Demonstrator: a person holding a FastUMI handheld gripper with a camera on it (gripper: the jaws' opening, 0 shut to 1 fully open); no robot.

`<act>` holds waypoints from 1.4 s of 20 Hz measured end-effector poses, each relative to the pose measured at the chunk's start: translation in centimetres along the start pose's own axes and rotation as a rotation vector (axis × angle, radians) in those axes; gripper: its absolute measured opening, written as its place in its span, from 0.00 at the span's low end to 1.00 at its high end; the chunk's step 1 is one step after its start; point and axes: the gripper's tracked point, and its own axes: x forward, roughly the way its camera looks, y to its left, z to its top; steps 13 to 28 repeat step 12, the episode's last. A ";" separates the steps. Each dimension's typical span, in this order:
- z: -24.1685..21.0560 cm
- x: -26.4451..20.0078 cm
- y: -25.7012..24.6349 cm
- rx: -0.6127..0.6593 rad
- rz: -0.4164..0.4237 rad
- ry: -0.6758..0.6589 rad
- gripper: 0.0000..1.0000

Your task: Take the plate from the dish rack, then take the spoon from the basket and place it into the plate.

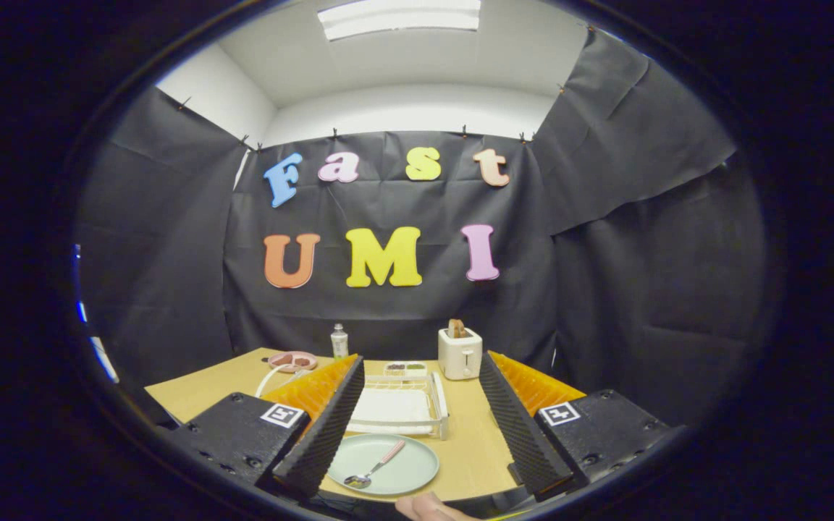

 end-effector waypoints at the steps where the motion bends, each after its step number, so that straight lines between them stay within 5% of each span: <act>1: 0.3 -0.3 -0.3 0.005 -0.004 -0.011 1.00; 28: 0.9 -2.0 -1.7 0.038 -0.009 -0.014 1.00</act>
